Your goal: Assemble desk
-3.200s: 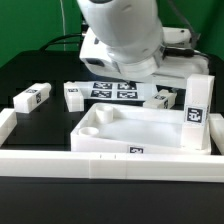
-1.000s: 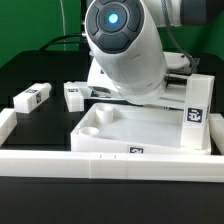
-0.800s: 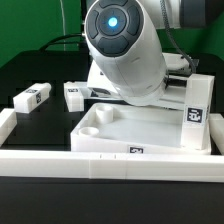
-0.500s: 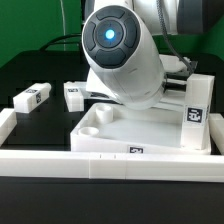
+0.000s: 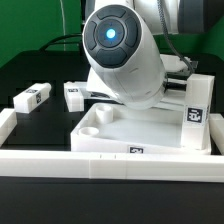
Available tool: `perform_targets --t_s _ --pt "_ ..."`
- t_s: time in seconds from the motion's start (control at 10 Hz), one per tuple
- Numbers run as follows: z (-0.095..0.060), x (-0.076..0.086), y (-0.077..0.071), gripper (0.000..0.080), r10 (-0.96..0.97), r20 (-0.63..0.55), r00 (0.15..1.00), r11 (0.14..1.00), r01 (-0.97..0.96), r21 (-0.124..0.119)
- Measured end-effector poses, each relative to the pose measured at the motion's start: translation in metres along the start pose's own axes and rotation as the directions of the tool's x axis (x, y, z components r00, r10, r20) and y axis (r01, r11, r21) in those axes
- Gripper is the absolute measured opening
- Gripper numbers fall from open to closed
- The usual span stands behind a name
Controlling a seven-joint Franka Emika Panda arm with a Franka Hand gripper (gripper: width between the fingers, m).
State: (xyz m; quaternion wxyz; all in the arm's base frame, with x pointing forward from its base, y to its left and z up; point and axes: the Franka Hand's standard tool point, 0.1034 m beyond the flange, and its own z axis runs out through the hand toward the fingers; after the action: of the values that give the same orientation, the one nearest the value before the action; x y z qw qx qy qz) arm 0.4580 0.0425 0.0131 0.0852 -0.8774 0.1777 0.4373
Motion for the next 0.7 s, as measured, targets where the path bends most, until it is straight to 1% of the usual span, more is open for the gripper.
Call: perform_targets --t_s 0.1,0.5,0.6,0.7 --pt "-0.001 -0.001 0.0 0.0292 -0.001 -0.001 1.0 1.0 0.001 0.0" --pt "-0.011 -0.006 -0.003 0.0288 -0.007 -0.011 1.0 1.0 0.007 0.004" --pt "-0.018 -0.011 -0.002 0.0288 -0.009 -0.011 1.0 1.0 0.009 0.006" --pt "-0.029 -0.021 -0.001 0.0288 -0.013 -0.001 1.0 1.0 0.013 0.007"
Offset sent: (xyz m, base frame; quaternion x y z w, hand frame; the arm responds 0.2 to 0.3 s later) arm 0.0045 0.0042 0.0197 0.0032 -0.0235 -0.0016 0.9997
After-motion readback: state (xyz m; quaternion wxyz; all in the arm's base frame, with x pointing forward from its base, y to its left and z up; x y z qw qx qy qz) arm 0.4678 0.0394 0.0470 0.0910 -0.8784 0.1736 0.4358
